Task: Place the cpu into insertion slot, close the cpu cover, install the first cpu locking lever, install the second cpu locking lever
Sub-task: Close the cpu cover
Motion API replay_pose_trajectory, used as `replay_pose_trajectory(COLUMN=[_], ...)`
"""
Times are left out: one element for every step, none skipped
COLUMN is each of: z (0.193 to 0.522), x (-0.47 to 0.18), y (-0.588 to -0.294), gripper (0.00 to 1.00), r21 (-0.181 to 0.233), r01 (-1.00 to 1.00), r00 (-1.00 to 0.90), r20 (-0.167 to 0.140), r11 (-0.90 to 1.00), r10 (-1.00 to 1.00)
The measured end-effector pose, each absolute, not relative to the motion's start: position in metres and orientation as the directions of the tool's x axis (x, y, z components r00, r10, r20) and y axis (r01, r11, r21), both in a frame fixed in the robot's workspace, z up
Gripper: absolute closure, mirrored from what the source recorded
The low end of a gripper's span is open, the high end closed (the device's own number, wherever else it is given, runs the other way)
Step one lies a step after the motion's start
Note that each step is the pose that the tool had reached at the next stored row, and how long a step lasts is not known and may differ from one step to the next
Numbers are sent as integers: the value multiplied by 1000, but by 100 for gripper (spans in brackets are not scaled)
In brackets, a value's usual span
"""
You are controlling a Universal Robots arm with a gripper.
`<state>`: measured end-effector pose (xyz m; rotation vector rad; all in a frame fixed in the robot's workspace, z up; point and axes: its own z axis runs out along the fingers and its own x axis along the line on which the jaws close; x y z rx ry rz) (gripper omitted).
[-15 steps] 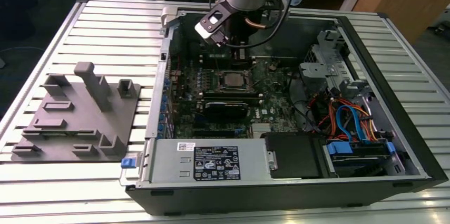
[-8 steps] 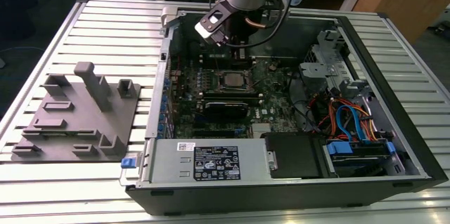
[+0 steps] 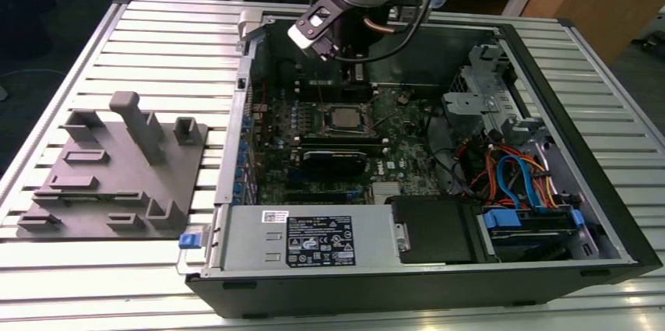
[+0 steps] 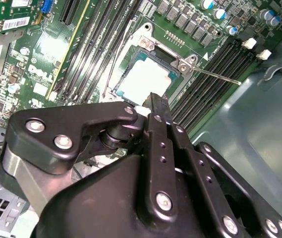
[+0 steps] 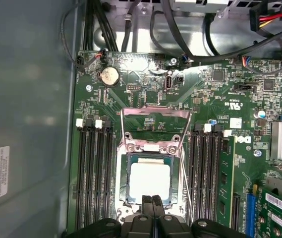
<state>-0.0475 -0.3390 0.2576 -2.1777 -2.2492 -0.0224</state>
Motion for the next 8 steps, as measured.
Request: replay_pose_trajectory(z=[259, 260, 261, 262, 264, 265, 266, 267], x=[-48, -48, -48, -48, -48, -48, -48, -48], y=[-339, -339, -339, -339, -339, -339, -339, -339], gripper=[90, 90, 90, 90, 90, 90, 90, 90], r21=[3, 3, 3, 3, 3, 3, 3, 3], r01=[999, 999, 999, 999, 999, 999, 999, 999], r00=[-32, -32, -32, -32, -32, -32, -32, -32], r20=[18, 18, 18, 18, 18, 18, 18, 18], r11=[32, 32, 32, 32, 32, 32, 32, 32], r10=[999, 999, 999, 999, 999, 999, 999, 999])
